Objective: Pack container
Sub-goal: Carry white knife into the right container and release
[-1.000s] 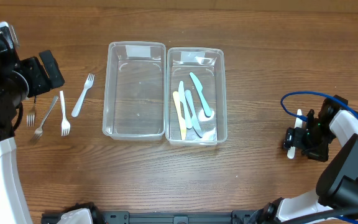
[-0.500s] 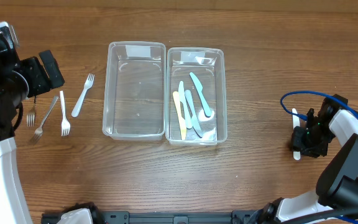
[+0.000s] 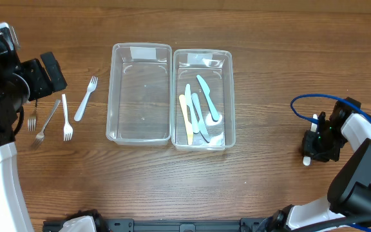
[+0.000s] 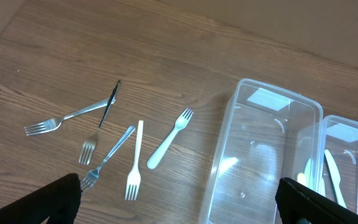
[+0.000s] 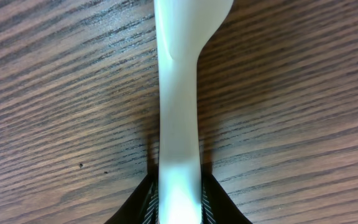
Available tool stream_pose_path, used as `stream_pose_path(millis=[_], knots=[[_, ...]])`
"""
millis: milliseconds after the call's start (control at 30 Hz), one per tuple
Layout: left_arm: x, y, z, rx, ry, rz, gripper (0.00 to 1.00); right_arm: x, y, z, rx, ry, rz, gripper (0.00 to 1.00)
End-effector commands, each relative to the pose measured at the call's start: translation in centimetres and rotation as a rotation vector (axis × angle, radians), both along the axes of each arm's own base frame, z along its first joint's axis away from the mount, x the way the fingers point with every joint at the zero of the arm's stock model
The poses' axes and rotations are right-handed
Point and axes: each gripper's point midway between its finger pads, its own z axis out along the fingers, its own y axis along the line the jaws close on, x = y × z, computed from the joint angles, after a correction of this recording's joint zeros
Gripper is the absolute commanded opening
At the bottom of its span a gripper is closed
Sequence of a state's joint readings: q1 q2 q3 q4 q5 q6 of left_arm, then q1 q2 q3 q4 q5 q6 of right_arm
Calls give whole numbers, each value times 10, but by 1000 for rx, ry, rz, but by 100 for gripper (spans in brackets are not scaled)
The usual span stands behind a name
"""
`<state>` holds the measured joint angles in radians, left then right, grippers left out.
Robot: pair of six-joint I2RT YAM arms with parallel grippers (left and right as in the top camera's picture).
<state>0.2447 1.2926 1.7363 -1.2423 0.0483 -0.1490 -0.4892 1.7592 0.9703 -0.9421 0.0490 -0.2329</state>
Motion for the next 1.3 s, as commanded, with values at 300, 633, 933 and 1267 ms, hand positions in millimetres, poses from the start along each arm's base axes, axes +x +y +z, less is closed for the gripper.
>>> stream_pose_path(millis=[300,633,933,1267], knots=[[2,4,7,28,-23,-3,100,40,6,17,89,-104,-4,4],[3,4,8,28,-24,-3,100,83,8,96,70,-351,11,4],[1,4,6,26,-15,-3,100,114,95,217,31,-584,228,4],[-2,3,2,20,4,-4,100,98,250,253,172,-584,477,4]])
